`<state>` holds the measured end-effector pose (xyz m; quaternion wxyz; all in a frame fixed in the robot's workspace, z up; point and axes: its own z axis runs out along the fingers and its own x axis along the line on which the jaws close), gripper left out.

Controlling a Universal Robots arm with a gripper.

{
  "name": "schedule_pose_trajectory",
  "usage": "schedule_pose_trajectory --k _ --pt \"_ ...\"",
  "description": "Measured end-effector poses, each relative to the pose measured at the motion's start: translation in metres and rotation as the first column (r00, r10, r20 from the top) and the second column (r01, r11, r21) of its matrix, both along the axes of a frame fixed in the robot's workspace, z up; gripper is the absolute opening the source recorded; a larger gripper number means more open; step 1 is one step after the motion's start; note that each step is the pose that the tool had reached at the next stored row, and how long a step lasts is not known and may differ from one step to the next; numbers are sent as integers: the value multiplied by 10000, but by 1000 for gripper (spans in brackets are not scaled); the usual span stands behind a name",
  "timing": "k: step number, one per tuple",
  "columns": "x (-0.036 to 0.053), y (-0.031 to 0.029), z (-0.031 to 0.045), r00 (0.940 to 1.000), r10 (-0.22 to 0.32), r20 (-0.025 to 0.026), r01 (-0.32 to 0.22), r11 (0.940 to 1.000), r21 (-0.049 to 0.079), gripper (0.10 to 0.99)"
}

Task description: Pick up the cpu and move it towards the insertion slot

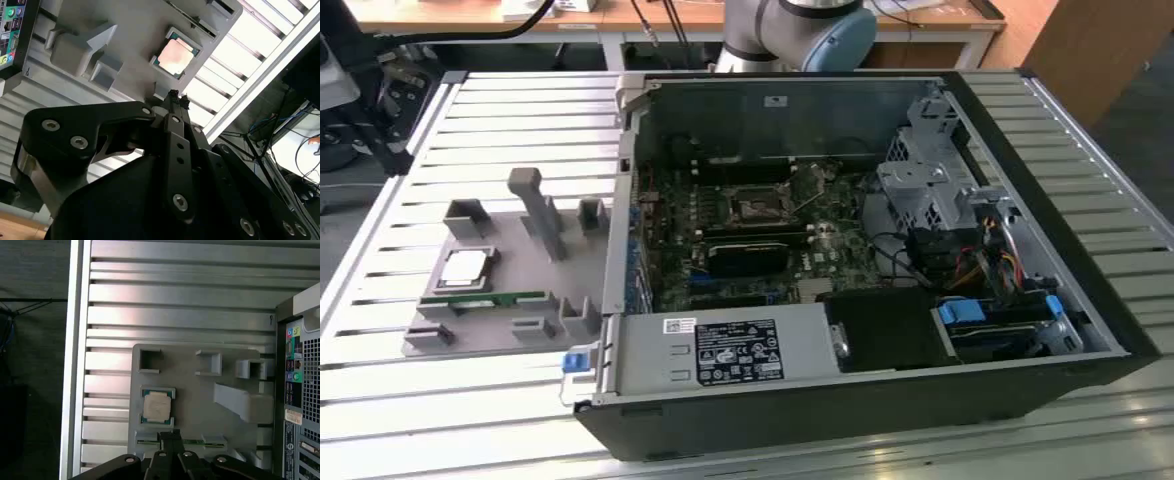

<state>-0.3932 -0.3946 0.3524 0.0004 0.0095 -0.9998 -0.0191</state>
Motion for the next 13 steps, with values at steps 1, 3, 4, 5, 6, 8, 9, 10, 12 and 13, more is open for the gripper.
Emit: schedule_pose_trajectory --k 1,3,4,5,6,8,9,10,12,13 --pt "0 0 0 10000 0 0 0 10000 0 106" --pt "0 0 0 10000 0 0 0 10000 1 106" --pt "0 0 0 10000 0 0 0 10000 0 106" --pt "0 0 0 10000 0 0 0 10000 0 106" --pt "0 0 0 10000 0 0 0 10000 0 106" --pt "0 0 0 10000 0 0 0 10000 0 106" --pt "0 0 0 10000 0 0 0 10000 0 106" --pt "0 0 0 10000 0 0 0 10000 1 106" --pt "-8 0 -1 10000 -1 -1 1 10000 1 106" --pt "-15 -1 -3 10000 -1 0 1 10000 1 106"
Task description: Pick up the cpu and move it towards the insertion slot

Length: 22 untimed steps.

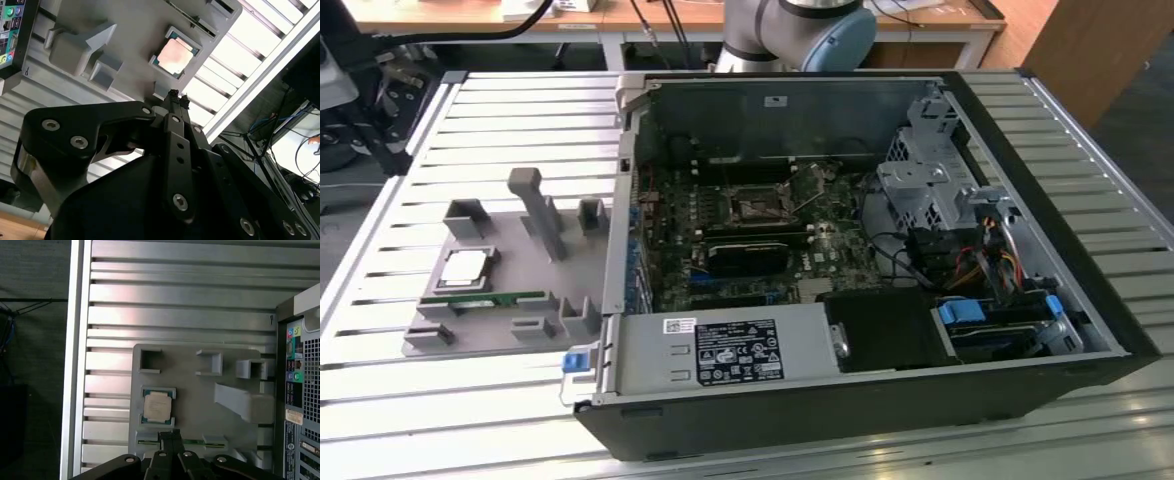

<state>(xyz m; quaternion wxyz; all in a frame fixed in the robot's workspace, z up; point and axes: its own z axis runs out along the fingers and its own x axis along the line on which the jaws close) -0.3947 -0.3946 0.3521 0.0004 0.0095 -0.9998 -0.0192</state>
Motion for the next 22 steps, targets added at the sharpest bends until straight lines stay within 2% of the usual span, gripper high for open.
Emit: schedule_pose_trajectory --k 5,11,12,13,15,16,18,19,21,22 --pt "-89 -15 -10 10000 0 1 0 10000 1 106" --pt "-102 -25 -38 10000 0 -1 0 10000 0 114" --pt "-102 -27 -45 10000 0 0 0 10000 1 169" --pt "-102 -29 -52 10000 1 0 -1 10000 0 169" --pt "-102 -32 -73 10000 1 0 -1 10000 2 290" --pt "-102 -33 -86 10000 1 0 -1 10000 5 290" --pt "-102 -34 -113 10000 1 0 -1 10000 5 408" --pt "-102 -34 -128 10000 1 0 -1 10000 5 408" --pt "-102 -35 -158 10000 1 1 -1 10000 6 525" --pt "-102 -37 -172 10000 1 1 -1 10000 8 525"
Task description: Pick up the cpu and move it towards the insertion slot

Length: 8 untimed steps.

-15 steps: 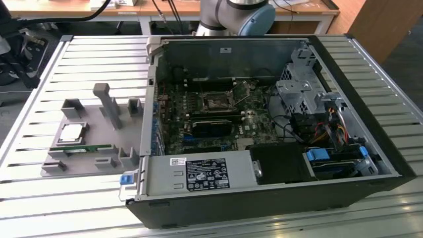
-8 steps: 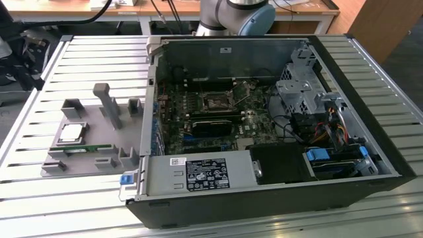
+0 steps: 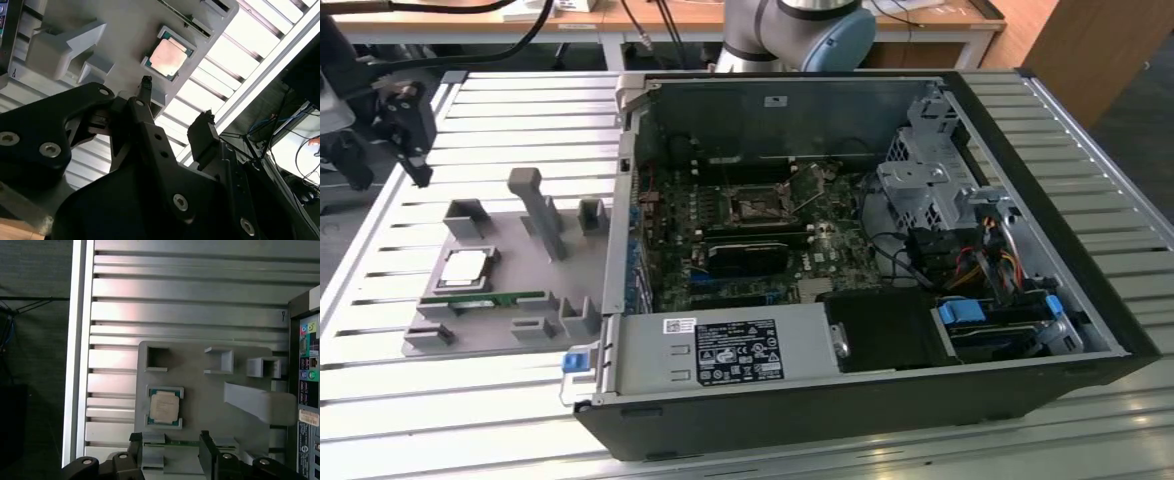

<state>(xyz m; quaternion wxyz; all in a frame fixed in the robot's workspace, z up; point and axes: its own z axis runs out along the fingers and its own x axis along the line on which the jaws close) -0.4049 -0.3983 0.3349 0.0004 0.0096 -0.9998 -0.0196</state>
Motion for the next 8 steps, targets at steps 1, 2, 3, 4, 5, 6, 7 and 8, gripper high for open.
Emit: schedule_pose_trajectory --k 1,2,3,4,5,6,7,8 --pt "0 -1 -15 10000 -1 0 1 10000 0 580" --pt "-1 -1 -33 10000 -1 0 1 10000 0 639" --pt "-1 -3 -49 10000 -1 0 1 10000 1 639" --pt "-1 -4 -65 10000 -1 2 1 10000 2 706" --pt "-1 -5 -81 10000 0 1 0 10000 3 706" --pt "-1 -6 -97 10000 -1 1 1 10000 4 706" --pt "-1 -7 -115 10000 -1 2 1 10000 5 706" --pt "-1 -8 -130 10000 -1 2 1 10000 6 706"
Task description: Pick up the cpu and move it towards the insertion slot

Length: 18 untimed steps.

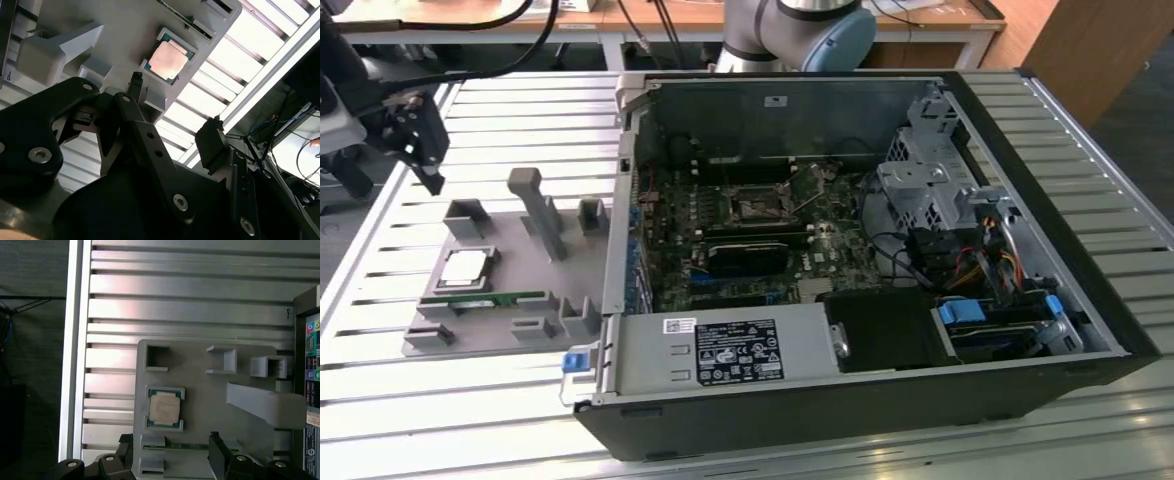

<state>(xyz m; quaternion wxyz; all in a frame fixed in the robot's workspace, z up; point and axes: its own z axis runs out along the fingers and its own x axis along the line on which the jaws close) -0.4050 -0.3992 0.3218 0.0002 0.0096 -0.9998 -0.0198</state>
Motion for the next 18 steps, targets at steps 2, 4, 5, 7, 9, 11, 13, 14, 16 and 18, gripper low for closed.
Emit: schedule_pose_trajectory --k 2,4,5,7,9,11,13,14,16,18 --pt "0 -2 -31 10000 0 -1 0 10000 0 706" --pt "0 -3 -60 10000 0 0 0 10000 2 706" --pt "0 -3 -75 10000 0 0 0 10000 2 706" --pt "0 -4 -103 10000 0 0 0 10000 3 706" --pt "0 -5 -130 10000 0 0 0 10000 3 706" --pt "0 -6 -157 10000 0 -1 0 10000 2 706" --pt "0 -6 -184 10000 0 -1 0 10000 3 706" --pt "0 -7 -199 10000 0 0 0 10000 2 706" --pt "0 -8 -228 10000 0 1 0 10000 3 706" --pt "0 -9 -257 10000 0 0 0 10000 3 706"
